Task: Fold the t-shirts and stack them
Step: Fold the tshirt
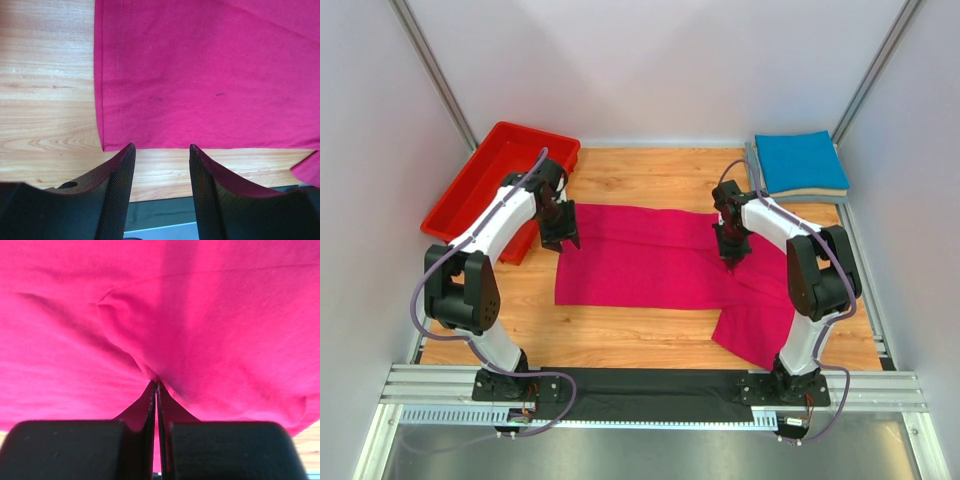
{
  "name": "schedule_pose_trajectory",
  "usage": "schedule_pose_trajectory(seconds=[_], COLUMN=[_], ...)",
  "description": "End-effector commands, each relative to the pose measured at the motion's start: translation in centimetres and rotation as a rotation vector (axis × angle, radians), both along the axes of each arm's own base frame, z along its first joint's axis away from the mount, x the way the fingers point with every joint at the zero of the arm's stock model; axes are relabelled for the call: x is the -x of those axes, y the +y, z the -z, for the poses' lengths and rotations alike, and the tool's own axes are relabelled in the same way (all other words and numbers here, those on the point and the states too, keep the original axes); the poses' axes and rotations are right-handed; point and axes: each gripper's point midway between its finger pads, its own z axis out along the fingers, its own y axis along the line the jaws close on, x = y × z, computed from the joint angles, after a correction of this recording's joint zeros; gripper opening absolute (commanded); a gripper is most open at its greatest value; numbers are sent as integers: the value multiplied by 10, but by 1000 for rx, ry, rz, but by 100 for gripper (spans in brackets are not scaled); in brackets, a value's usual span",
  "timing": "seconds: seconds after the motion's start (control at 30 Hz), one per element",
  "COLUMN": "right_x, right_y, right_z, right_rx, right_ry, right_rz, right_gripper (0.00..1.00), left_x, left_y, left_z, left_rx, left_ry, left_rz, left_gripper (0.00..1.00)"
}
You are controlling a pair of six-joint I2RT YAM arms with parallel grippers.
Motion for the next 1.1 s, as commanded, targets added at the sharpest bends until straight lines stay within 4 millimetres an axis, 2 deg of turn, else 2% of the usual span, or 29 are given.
schedule_pose_trajectory(seconds=[0.0, 0.3, 0.53, 0.57, 0.6, 0.63, 0.7, 0.73, 0.77, 0.8, 0.83, 0.87, 0.9, 0.93, 0.97, 1.0, 1.03, 1.07], right_x=[1, 7, 16, 17, 18, 16, 14, 6, 12, 14, 20, 39, 49, 60, 90, 102, 117, 142], right_y=[9, 41, 43, 42, 41, 42, 39, 39, 38, 35, 31, 25, 15, 10, -4, -11, -17, -26], right_z=[-16, -18, -7, -6, -6, -10, -25, -39, -57, -67, -76, -78, -91, -93, -88, -96, -93, -83], right_rx=[-58, -236, -247, -242, -239, -240, -225, -232, -243, -249, -250, -229, -215, -198, -113, -97, -70, -16], right_ry=[-8, 41, 83, 85, 84, 76, 53, 21, 12, 6, 2, 54, 18, 33, 96, 67, 84, 117], right_rz=[-21, -17, 9, 13, 16, 32, 62, 91, 192, 261, 327, 480, 551, 628, 700, 832, 890, 945], right_gripper=[0, 0, 1, 3, 12, 16, 25, 32, 36, 39, 49, 50, 50, 50, 50, 51, 52, 52], left_x=[-1, 4, 11, 13, 15, 16, 20, 22, 23, 27, 24, 28, 30, 27, 28, 31, 31, 32], left_y=[-4, -5, -5, -4, -2, 0, 5, 7, 8, 10, 8, 6, -1, -6, -10, -17, -22, -24], left_z=[-5, -2, 1, 2, 3, 3, 2, 0, -1, -5, -8, -6, -13, -16, -16, -20, -21, -20], left_rx=[-3, -16, -29, -33, -43, -49, -72, -76, -79, -77, -63, -45, 5, 35, 59, 103, 127, 143], left_ry=[-16, -4, 20, 27, 30, 34, 26, 20, 9, -11, -42, -46, -73, -98, -98, -94, -101, -96], left_rz=[1, 3, 14, 15, 14, 13, 9, 6, 4, -1, -1, 4, 8, 12, 19, 36, 48, 62], left_gripper=[54, 55, 55, 55, 55, 55, 55, 55, 56, 56, 57, 57, 57, 58, 58, 58, 58, 58])
